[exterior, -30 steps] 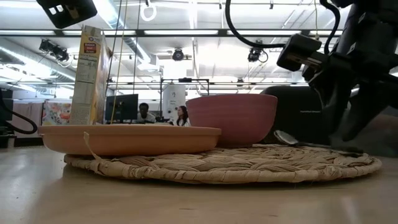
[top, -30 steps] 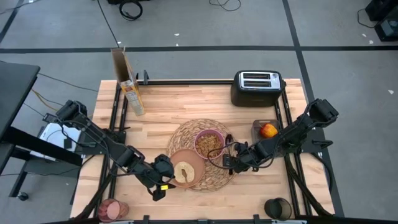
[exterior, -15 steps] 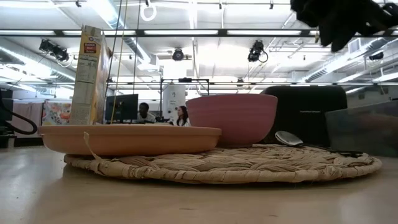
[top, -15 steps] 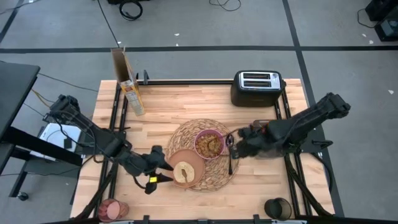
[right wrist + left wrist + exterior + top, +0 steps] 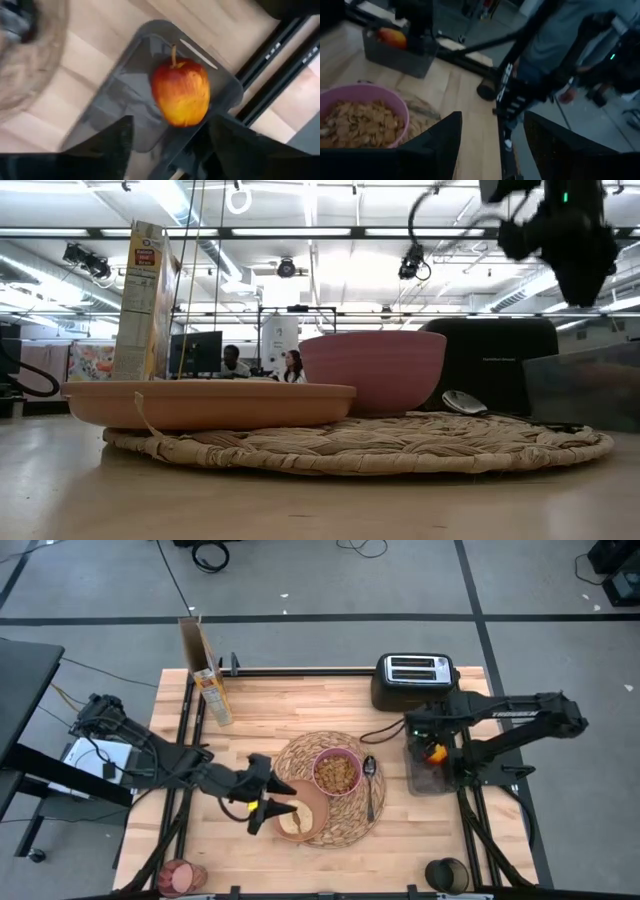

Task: Arrange a breakfast setting
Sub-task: Put the apple on the brown placemat

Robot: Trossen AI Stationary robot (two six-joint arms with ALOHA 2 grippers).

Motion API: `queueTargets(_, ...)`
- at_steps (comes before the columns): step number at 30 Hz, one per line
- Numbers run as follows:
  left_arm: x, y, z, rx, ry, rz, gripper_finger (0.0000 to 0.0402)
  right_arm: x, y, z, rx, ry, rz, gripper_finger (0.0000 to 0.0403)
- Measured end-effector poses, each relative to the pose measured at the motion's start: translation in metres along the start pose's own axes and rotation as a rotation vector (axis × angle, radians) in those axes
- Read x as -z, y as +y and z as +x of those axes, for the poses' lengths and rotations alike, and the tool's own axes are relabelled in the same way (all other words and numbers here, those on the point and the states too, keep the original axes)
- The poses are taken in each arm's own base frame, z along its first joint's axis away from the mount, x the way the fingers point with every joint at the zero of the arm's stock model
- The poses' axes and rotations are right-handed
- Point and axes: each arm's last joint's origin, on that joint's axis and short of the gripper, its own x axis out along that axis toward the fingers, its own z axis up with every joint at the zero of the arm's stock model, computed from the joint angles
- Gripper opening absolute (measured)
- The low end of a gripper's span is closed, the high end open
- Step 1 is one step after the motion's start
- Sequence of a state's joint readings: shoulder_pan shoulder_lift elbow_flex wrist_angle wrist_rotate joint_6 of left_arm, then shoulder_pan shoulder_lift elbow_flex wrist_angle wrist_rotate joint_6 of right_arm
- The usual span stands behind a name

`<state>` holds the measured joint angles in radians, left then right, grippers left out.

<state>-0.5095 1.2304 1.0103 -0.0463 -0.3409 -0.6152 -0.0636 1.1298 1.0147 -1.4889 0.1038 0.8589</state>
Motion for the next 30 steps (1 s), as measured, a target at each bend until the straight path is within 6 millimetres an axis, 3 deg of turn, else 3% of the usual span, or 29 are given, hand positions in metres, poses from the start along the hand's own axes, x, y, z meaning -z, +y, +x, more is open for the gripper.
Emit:
queueTargets(6,-0.011,0.006,0.003,-0.001,-0.069,-0.058,0.0227,-0.007,-0.014,0.047,0.001,0.084,-0.069,0.0371)
queueTargets(8,-0.017,0.006,0.004,0.018,-0.116,-0.076,0.0227,-0.008,-0.019,0.058,0.020,0.098,-0.083,0.0392)
queueTargets(18,-0.046,0.009,0.002,0.086,-0.343,-0.072,0.0226,-0.017,-0.033,0.090,-0.024,0.161,-0.222,0.0384)
queueTargets(30,-0.053,0.017,0.003,0.055,-0.381,-0.027,0.0226,-0.029,-0.025,0.114,-0.076,0.308,-0.221,0.0374)
